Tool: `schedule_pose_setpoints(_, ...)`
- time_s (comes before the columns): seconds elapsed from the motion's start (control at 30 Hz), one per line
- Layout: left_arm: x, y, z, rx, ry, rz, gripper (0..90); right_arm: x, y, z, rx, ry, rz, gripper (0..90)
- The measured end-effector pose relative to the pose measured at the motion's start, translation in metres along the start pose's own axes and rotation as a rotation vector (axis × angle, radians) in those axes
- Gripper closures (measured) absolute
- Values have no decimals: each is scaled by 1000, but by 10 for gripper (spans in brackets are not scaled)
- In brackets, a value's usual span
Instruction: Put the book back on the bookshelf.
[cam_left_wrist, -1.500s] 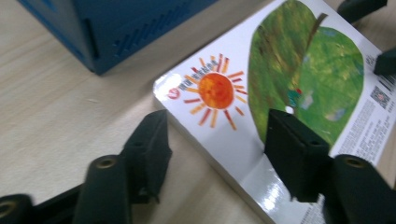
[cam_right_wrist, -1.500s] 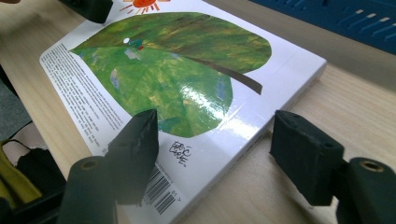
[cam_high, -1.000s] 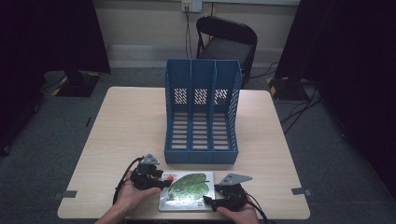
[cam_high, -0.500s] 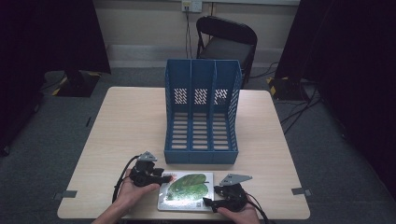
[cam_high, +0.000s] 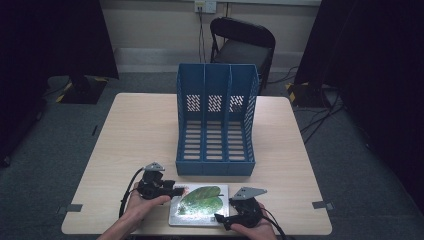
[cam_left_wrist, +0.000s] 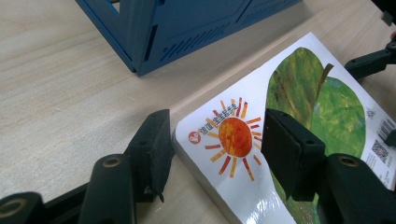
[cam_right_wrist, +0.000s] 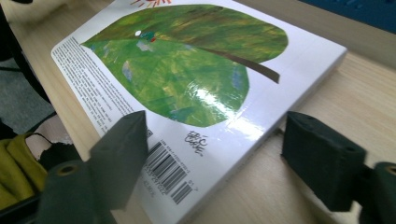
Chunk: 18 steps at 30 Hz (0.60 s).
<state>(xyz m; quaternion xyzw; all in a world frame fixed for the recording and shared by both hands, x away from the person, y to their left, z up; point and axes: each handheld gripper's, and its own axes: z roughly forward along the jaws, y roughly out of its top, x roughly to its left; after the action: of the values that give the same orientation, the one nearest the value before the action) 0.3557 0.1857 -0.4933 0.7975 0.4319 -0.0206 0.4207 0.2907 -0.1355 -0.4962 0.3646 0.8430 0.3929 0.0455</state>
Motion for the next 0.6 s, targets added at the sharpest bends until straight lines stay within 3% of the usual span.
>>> schedule_pose_setpoints(0.37,2,1,-3,-21,-31,-27,425,4,0,4,4,-4,-34,104)
schedule_pose_setpoints(0.6,1,2,-5,-24,-37,-31,425,4,-1,3,7,0,-44,98)
